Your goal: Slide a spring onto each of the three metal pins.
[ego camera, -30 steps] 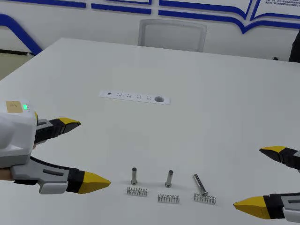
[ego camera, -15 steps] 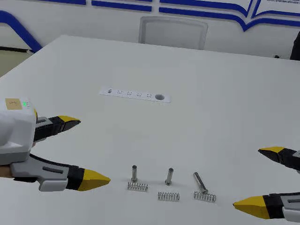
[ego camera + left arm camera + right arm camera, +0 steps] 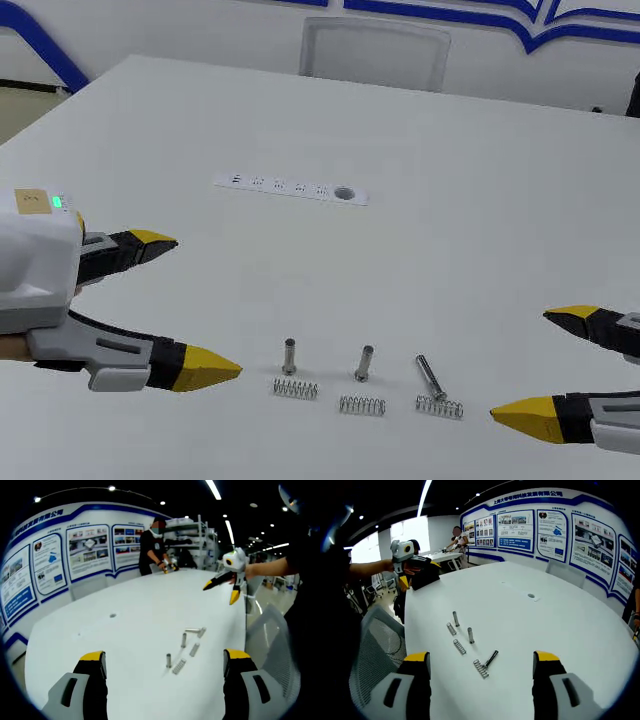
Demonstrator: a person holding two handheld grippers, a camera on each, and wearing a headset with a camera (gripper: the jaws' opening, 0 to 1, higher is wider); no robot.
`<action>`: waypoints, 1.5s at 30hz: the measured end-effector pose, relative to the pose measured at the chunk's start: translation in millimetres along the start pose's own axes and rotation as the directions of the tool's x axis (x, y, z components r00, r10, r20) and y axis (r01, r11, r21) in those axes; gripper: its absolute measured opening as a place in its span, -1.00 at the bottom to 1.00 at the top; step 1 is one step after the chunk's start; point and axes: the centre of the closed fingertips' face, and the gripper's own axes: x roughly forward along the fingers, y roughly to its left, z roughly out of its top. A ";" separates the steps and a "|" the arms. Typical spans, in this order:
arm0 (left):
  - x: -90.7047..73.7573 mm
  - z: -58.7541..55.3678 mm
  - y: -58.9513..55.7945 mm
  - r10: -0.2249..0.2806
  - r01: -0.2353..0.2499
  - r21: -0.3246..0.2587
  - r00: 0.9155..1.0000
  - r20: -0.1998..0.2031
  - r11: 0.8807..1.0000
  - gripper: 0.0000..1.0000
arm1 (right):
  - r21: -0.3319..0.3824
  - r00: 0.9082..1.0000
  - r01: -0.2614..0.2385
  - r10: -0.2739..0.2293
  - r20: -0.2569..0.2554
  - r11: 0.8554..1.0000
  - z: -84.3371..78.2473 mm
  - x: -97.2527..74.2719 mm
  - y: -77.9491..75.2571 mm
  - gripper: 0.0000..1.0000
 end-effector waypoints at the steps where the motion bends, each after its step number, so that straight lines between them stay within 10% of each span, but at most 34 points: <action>1: 0.1 -1.1 0.5 0.001 -0.001 0.000 1.000 -0.004 1.000 0.99 | 0.001 1.000 0.001 -0.001 -0.001 1.000 -0.3 1.6 -1.2 0.64; 45: 15.9 -26.6 1.7 -0.034 0.032 -0.065 0.999 -0.033 0.997 0.67 | 0.085 0.993 0.009 0.001 -0.121 0.996 -30.9 89.5 -20.7 0.08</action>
